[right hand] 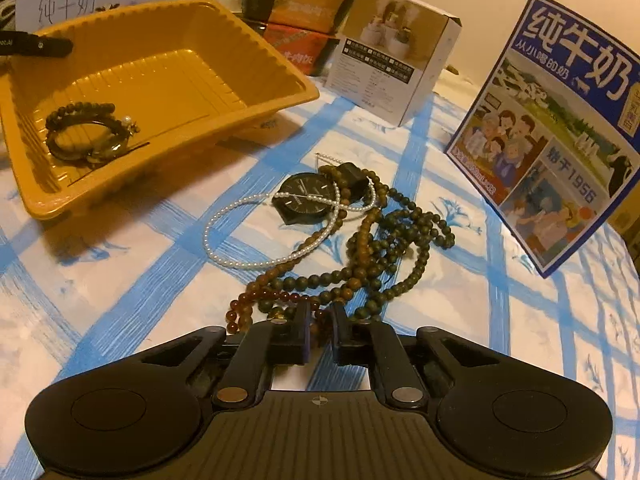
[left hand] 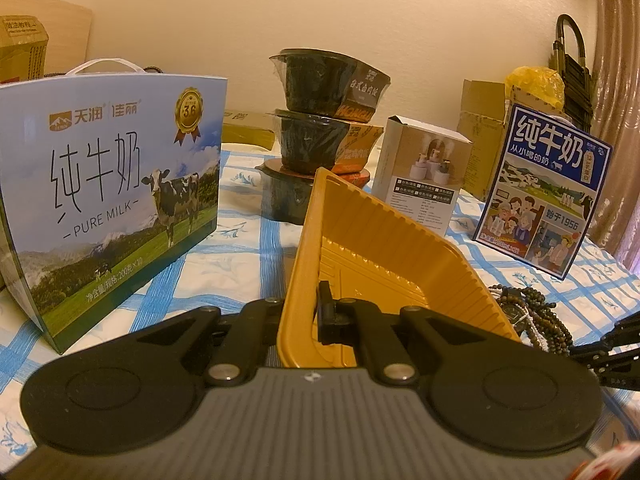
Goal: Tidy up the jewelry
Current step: 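Return the right gripper to the pile and grasp a brown bead strand, then lift the brown bead strand into the orange tray and open the right gripper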
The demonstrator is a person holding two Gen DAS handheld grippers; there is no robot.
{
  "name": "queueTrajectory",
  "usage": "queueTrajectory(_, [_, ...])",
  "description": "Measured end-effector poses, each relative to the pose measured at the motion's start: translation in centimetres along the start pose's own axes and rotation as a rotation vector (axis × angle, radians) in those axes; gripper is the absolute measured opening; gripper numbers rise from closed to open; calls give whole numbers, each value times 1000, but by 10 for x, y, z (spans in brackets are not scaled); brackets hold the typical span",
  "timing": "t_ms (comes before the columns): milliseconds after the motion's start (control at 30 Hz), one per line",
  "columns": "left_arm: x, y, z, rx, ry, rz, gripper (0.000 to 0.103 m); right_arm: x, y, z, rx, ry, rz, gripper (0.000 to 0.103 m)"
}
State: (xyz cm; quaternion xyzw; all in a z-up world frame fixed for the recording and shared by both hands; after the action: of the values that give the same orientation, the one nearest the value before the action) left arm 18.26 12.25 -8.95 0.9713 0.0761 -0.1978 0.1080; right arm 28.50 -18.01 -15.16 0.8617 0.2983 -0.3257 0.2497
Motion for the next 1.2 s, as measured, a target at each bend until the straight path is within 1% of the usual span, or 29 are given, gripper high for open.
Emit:
queueTrajectory(33, [0, 0, 0, -1, 0, 0, 5, -2, -1, 1, 5, 3, 1, 8])
queueTrajectory(67, [0, 0, 0, -3, 0, 0, 5, -5, -2, 2, 15, 9, -1, 4])
queueTrajectory(133, [0, 0, 0, -2, 0, 1, 5, -11, -2, 4, 53, 17, 2, 4])
queueTrajectory(333, [2, -2, 0, -9, -2, 2, 5, -49, -1, 13, 265, 68, -23, 4])
queueTrajectory(467, [2, -2, 0, -10, -2, 3, 5, -74, -13, 20, 364, 89, -75, 4])
queueTrajectory(600, [1, -2, 1, -8, 0, 3, 5, -90, -35, 20, 398, 100, -153, 4])
queueTrajectory(700, [1, -1, 1, -8, 0, 2, 5, -98, -45, 17, 429, 118, -188, 4])
queueTrajectory(800, [1, -1, 1, -8, 0, 2, 5, -105, -43, 7, 486, 146, -221, 4])
queueTrajectory(967, [1, -2, 1, -7, 1, 2, 5, -119, -30, -20, 547, 216, -247, 4])
queueTrajectory(1100, [0, -1, 1, -8, 1, 2, 5, -125, -21, -43, 603, 270, -314, 4])
queueTrajectory(1200, [0, -2, 1, -11, 2, 3, 5, -124, -22, -63, 601, 292, -351, 4])
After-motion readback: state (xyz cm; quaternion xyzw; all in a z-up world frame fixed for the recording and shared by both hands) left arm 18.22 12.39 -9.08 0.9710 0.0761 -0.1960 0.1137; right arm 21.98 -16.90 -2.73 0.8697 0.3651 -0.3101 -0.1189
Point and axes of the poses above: each gripper's, at about its wrist camera, not at the fingertips, and x roughly the way its jaws point, y to its right, z to its underside, the point moved 5 cm from there along x, roughly the way its jaws point, and after that the axes turned 2 degrees about z, right-handed, at the moved point
